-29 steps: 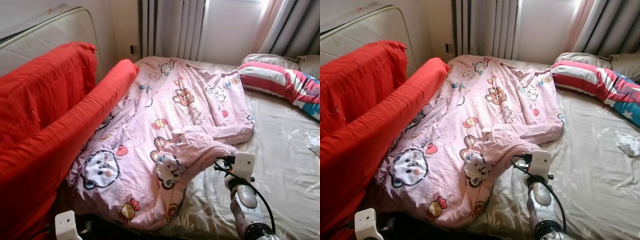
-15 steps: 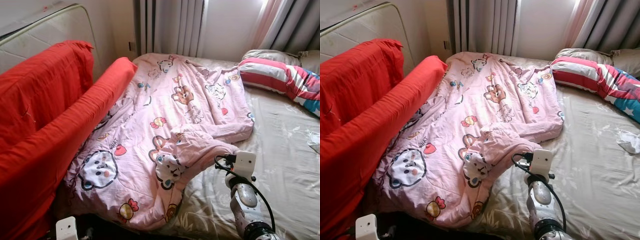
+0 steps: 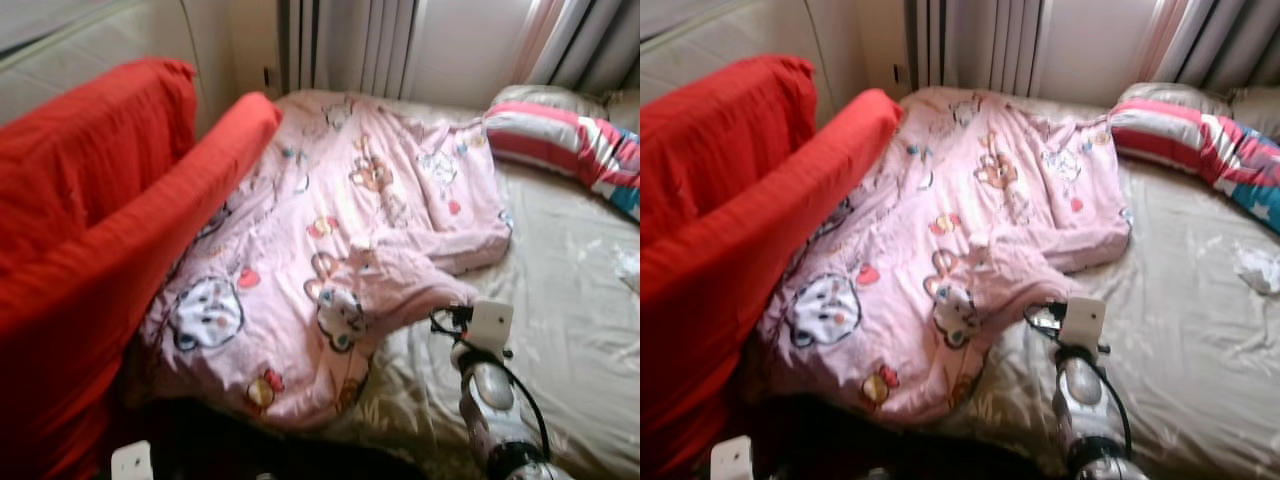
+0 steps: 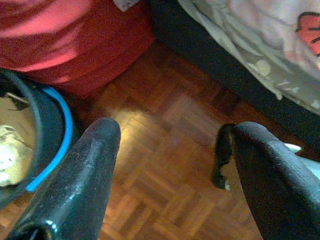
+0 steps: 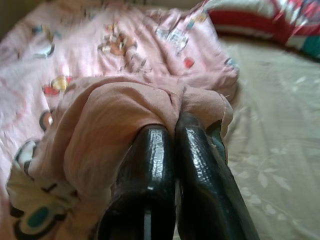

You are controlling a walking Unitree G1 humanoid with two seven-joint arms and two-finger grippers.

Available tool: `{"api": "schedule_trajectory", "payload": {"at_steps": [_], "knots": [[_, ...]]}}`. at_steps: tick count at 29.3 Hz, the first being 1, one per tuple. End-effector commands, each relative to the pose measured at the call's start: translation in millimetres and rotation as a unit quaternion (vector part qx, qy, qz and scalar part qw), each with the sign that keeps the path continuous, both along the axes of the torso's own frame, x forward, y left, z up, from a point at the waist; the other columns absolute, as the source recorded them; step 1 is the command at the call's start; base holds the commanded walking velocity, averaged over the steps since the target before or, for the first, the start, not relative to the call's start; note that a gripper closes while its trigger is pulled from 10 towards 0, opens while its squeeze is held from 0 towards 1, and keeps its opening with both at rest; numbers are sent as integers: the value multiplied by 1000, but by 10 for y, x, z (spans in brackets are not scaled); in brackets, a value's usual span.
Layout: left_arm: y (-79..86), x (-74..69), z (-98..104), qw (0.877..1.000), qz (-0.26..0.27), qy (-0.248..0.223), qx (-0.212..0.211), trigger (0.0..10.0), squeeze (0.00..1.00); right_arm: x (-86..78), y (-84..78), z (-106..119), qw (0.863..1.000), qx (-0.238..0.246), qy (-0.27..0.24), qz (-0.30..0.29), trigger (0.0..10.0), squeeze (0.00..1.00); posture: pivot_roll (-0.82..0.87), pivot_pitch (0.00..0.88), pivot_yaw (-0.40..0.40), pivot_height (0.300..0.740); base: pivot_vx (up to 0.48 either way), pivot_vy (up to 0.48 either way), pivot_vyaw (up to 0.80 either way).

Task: Clean up the room

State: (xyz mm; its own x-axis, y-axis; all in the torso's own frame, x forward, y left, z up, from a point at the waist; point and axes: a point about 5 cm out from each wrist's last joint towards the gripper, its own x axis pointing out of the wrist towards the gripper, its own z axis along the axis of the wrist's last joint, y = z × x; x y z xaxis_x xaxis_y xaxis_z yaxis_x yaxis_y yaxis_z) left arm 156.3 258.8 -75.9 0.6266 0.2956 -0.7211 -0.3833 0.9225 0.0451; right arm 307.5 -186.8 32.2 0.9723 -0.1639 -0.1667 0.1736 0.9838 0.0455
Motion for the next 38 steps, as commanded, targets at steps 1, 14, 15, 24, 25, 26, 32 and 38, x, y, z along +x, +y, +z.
{"api": "schedule_trajectory", "payload": {"at_steps": [1,14,15,24,25,26,32,38], "knots": [[19,-41,-15,1000,-9,13,4,10000,0,32,-31,86,999,-15,-26,-14,10000,0,148,48,-21,740,-270,0,0],[20,-58,-21,1000,-19,18,9,10000,0,-35,-401,196,984,-60,-57,-157,10000,0,142,0,-17,740,-270,0,0],[20,-58,-21,1000,-19,18,9,10000,0,-35,-401,196,984,-60,-57,-157,10000,0,142,0,-17,740,-266,0,0],[31,-24,-2,999,-33,17,17,10000,0,-62,-325,118,984,-43,-40,-166,10000,0,143,0,-11,740,0,0,0],[33,-22,0,999,-34,16,17,10000,0,-62,-322,119,984,-43,-40,-166,10000,0,142,0,-11,740,0,0,0],[34,-23,0,999,-34,16,18,10000,0,-64,-320,118,984,-43,-41,-166,10000,0,141,0,-10,740,0,0,0],[24,-41,-11,999,-38,20,17,10000,0,-73,-297,138,985,-61,-54,-151,10000,0,137,0,-8,740,0,-163,0],[19,-23,-5,999,-40,17,16,10000,0,-56,-256,160,986,-69,-61,-139,10000,0,137,5,-11,740,0,-244,0]]}}
